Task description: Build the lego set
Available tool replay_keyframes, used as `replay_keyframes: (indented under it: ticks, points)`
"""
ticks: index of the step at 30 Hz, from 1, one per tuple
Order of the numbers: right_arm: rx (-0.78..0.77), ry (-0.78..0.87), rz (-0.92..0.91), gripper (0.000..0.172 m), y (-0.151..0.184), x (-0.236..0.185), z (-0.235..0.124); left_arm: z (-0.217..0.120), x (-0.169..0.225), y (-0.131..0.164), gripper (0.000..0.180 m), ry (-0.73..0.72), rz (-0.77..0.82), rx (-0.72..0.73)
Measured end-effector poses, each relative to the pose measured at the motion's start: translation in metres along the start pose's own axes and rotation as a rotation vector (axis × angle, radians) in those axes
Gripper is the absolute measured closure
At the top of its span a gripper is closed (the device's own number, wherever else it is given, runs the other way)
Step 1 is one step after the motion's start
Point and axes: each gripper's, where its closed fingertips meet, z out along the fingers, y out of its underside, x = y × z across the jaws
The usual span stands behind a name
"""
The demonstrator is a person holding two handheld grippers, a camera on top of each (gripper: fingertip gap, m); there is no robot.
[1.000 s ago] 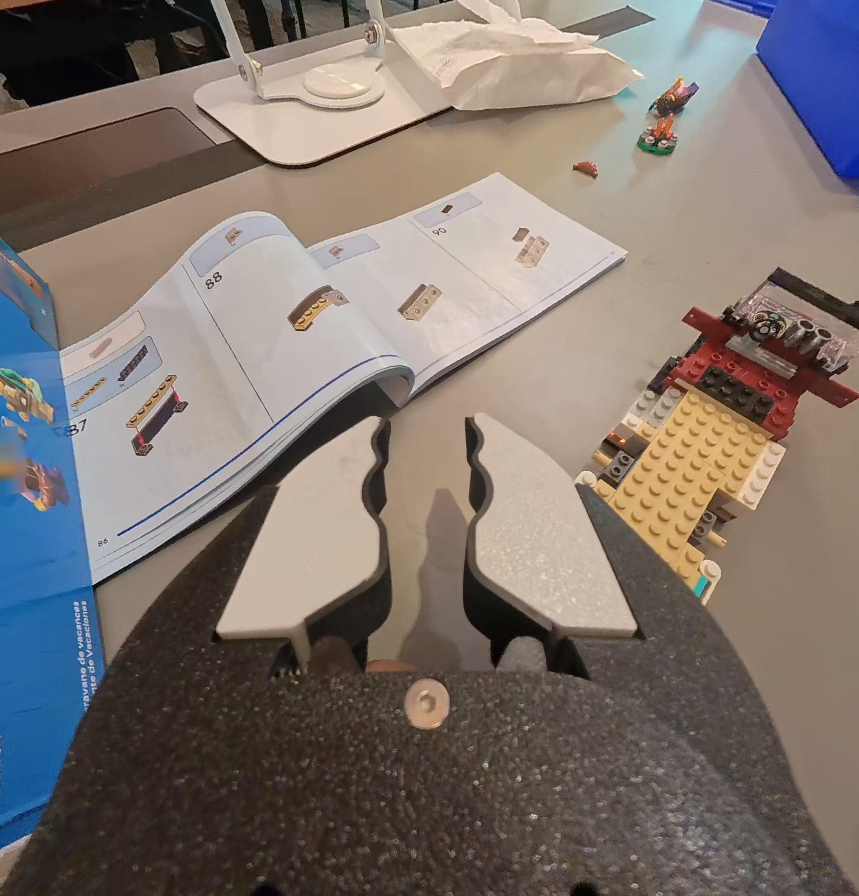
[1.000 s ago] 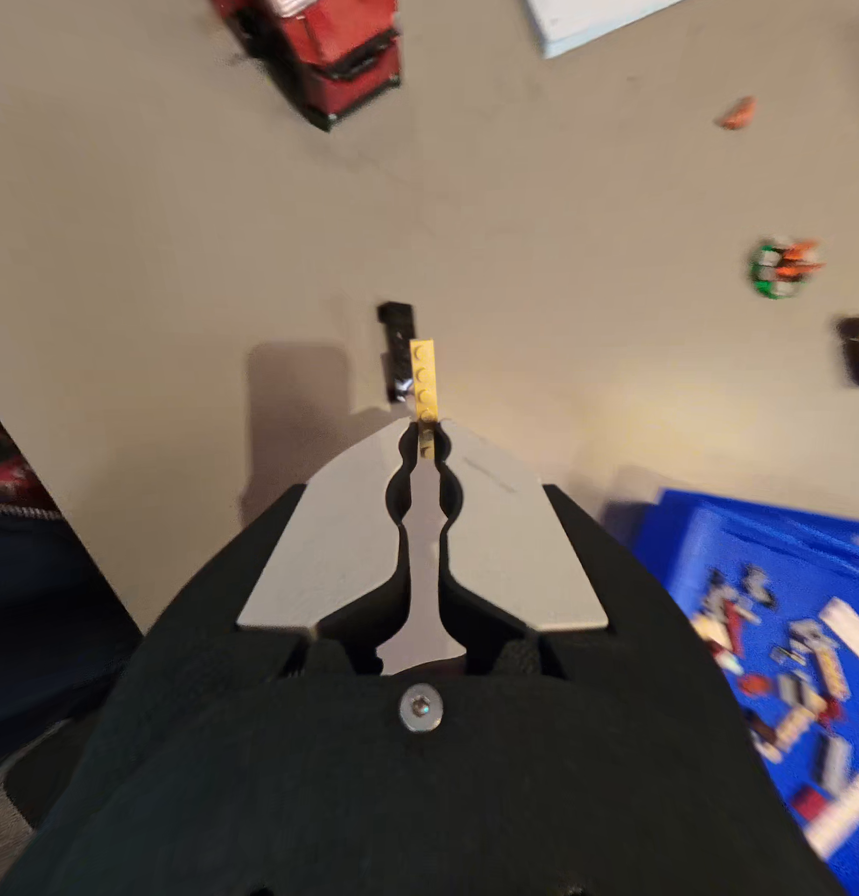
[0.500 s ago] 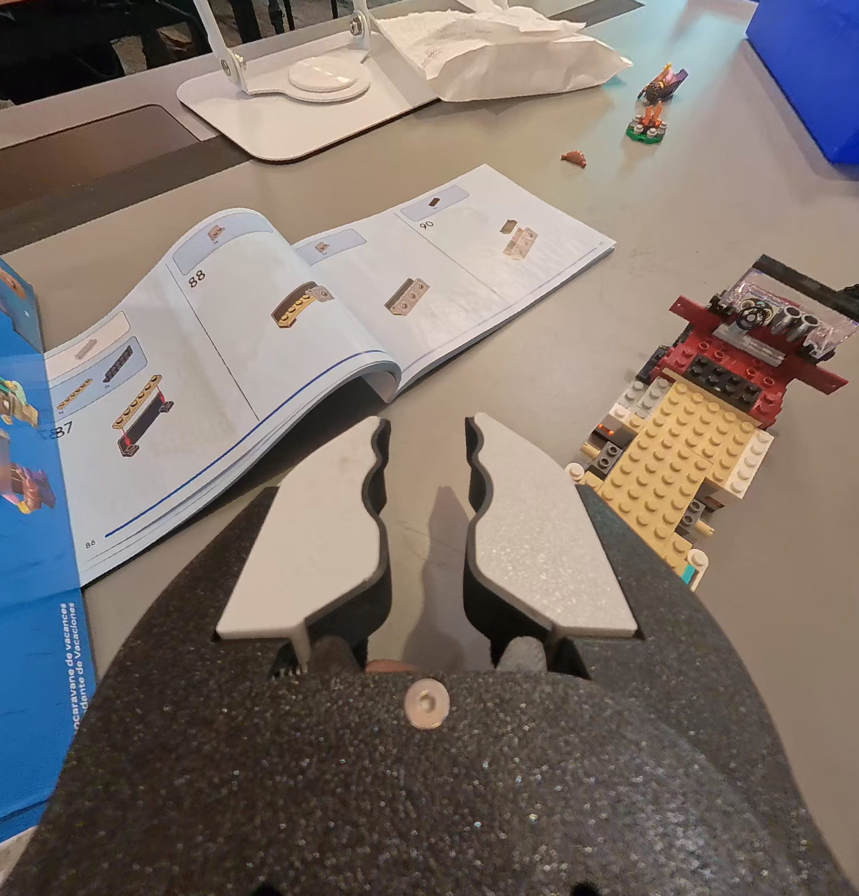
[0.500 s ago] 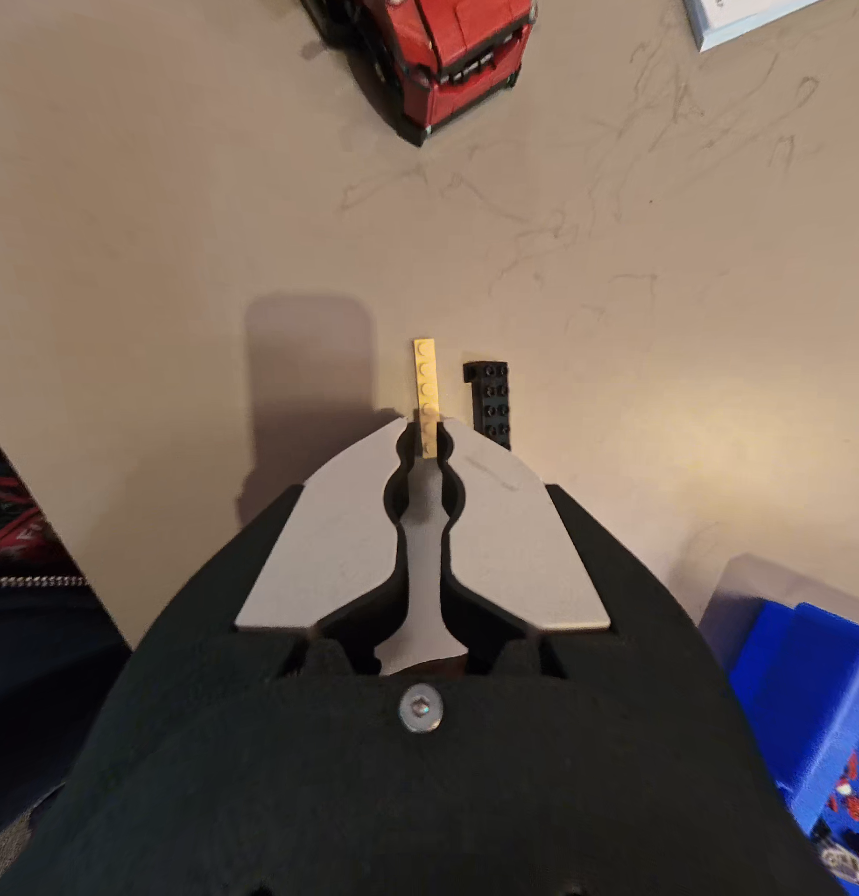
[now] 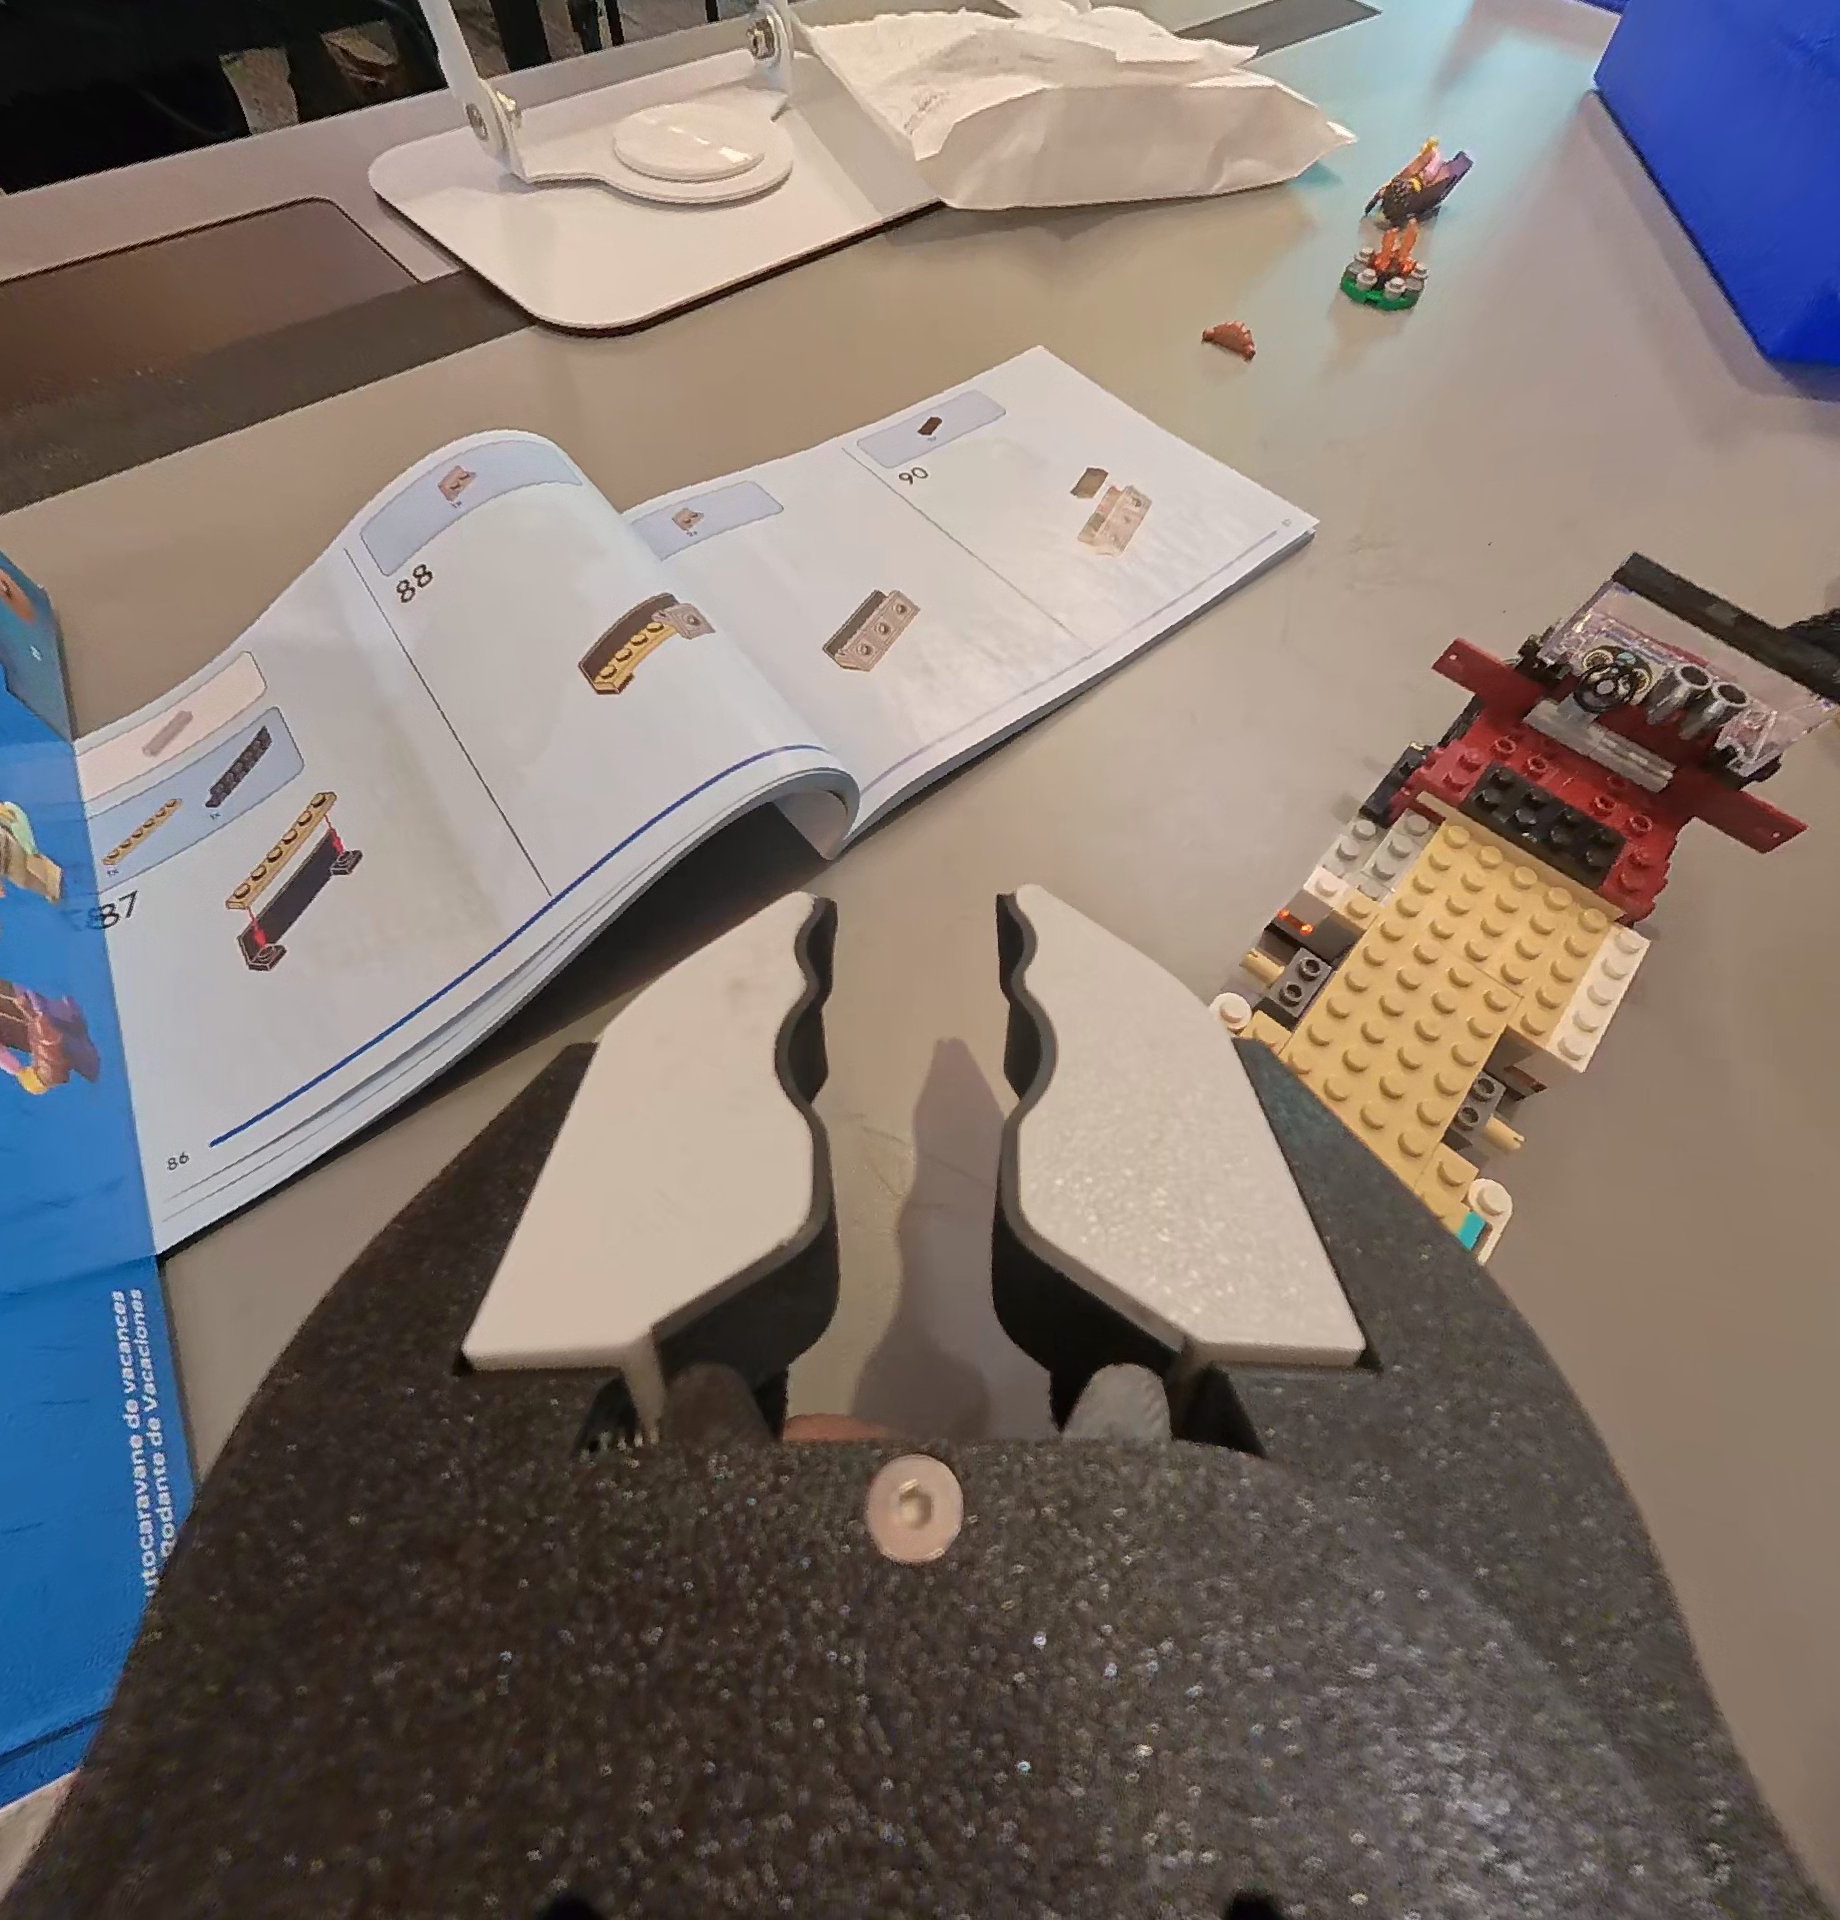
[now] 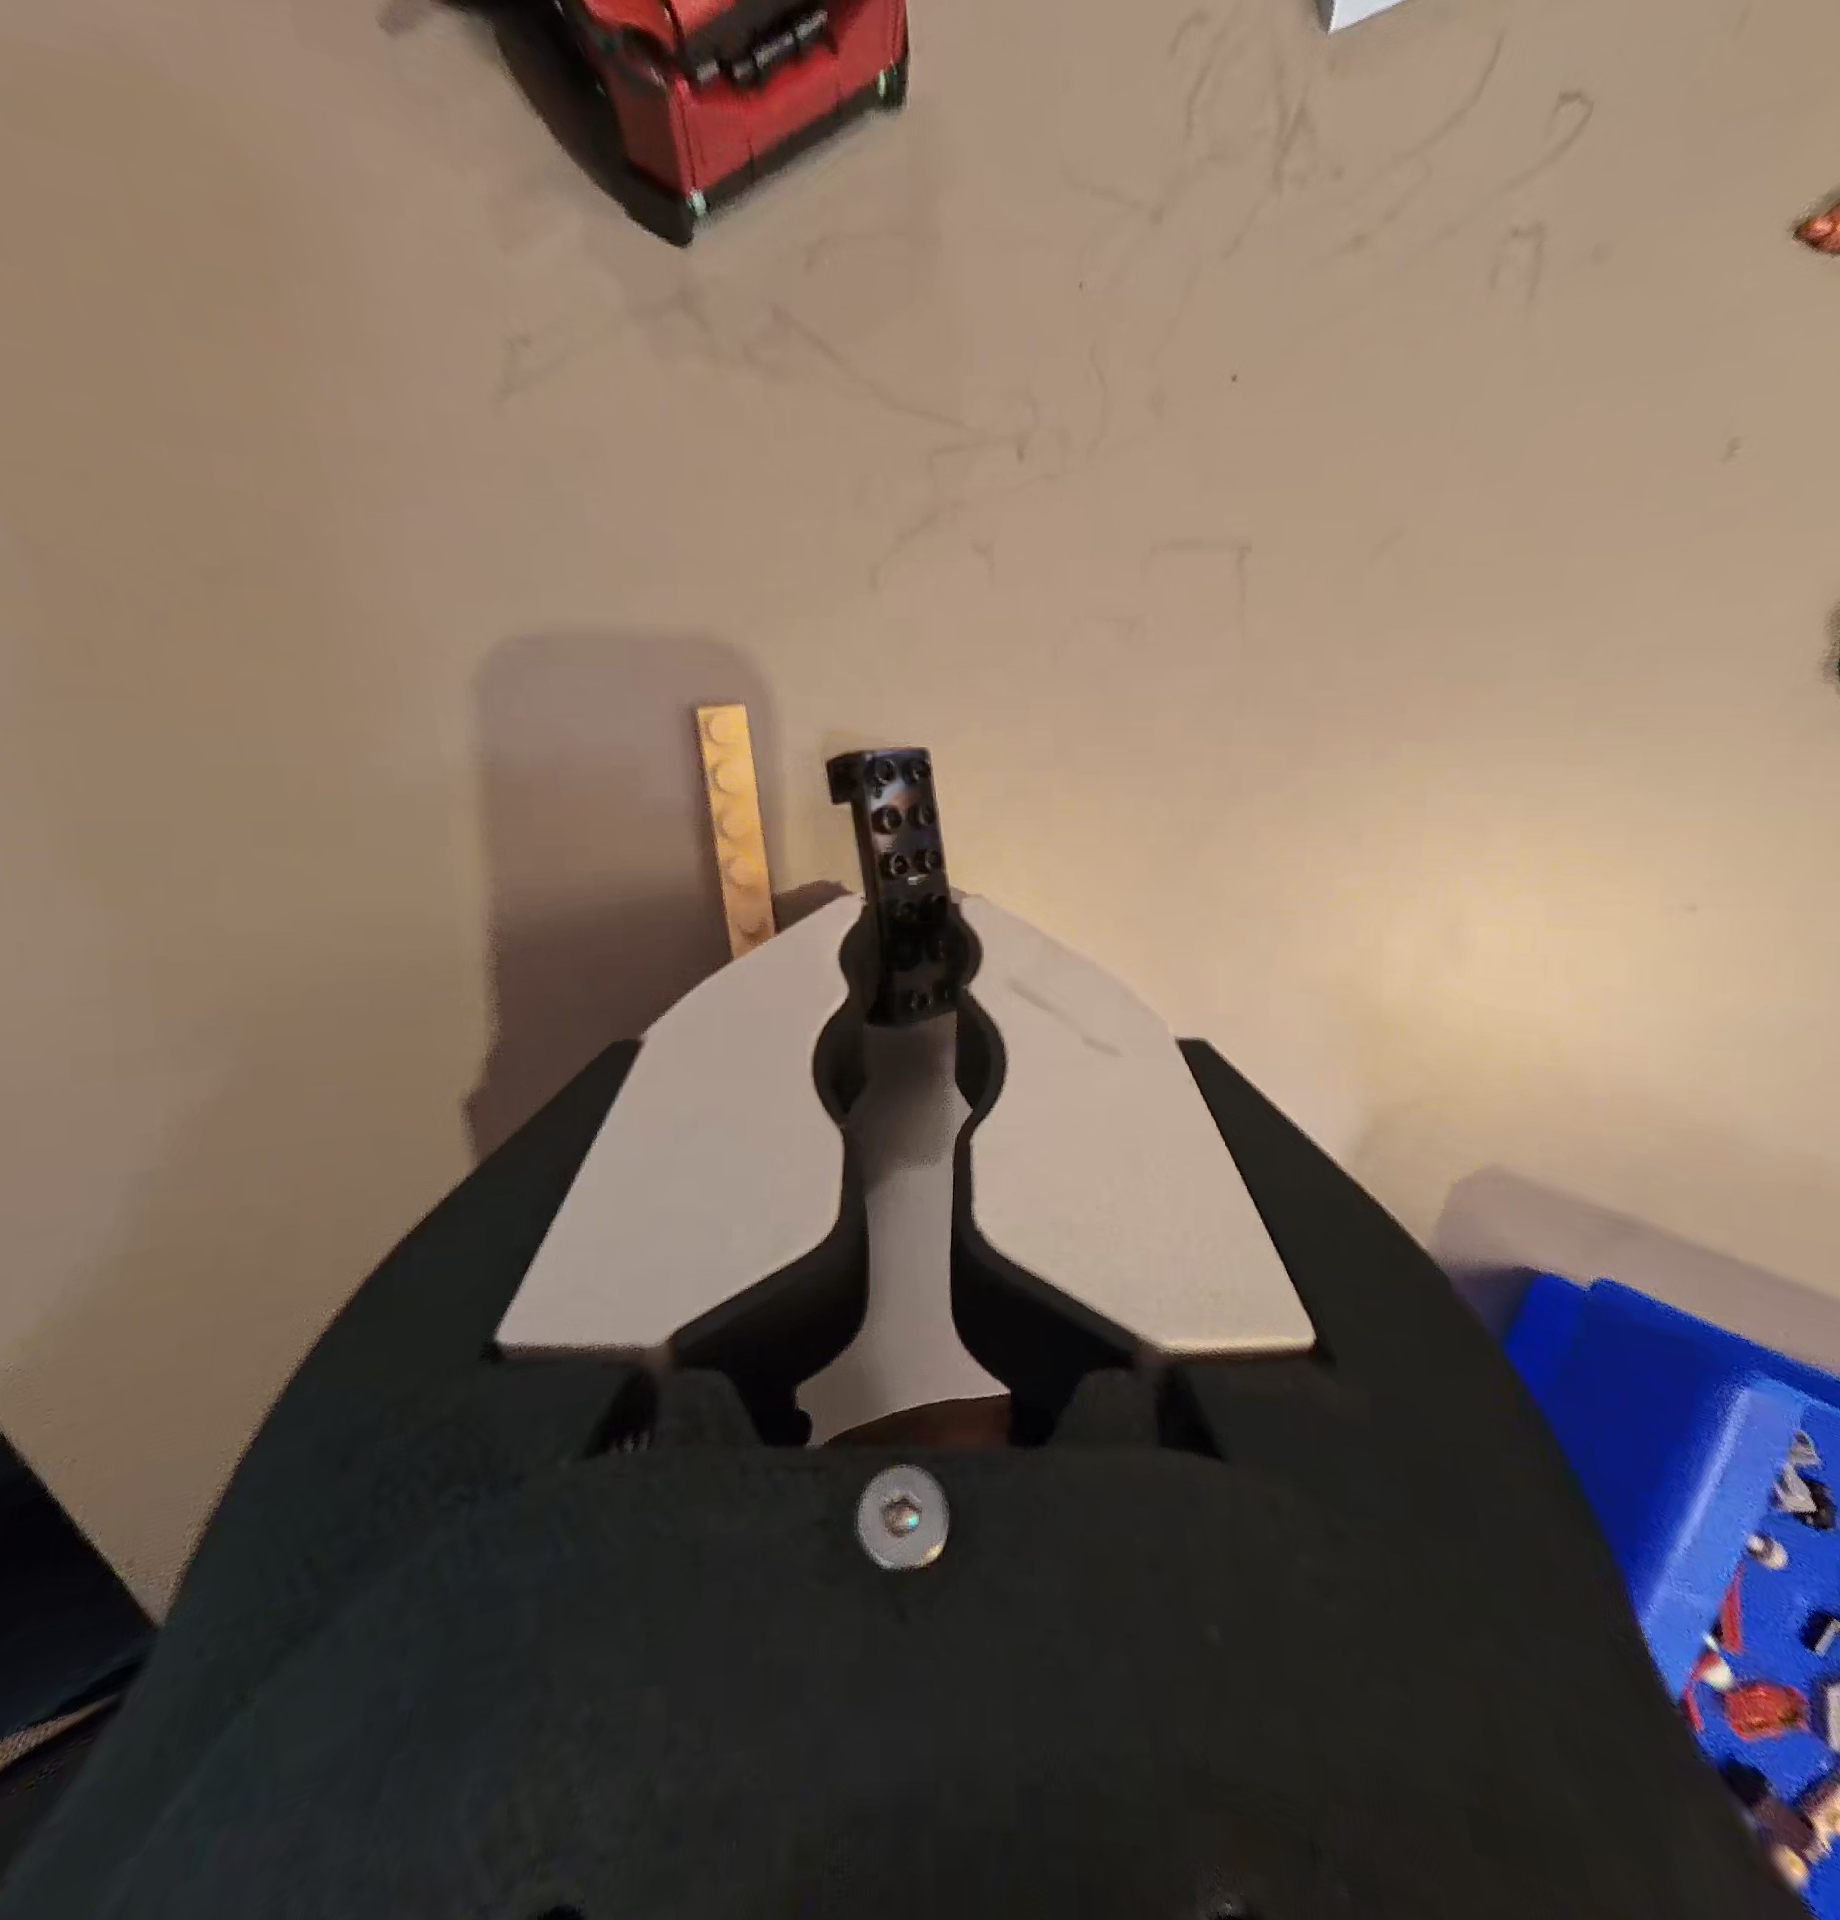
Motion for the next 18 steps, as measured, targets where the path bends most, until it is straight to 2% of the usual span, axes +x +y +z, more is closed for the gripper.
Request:
replay_keyframes:
  ticks: [4, 11, 15, 18]
  points:
    - [0.032, -0.02, 0.032, 0.166, -0.007, 0.0, -0.001, -0.001, 0.0, -0.002, 0.15, 0.002, 0.004, 0.013]
    - [0.298, -0.188, 0.24, 0.167, -0.046, -0.012, -0.016, -0.017, 0.016, -0.032, 0.15, 0.053, 0.057, 0.187]
    - [0.46, -0.356, 0.358, 0.167, -0.075, -0.028, -0.028, -0.034, 0.049, -0.054, 0.155, 0.203, 0.062, 0.314]
    - [0.581, -0.49, 0.409, 0.167, -0.099, -0.041, -0.041, -0.042, 0.09, -0.063, 0.158, 0.352, 0.045, 0.359]
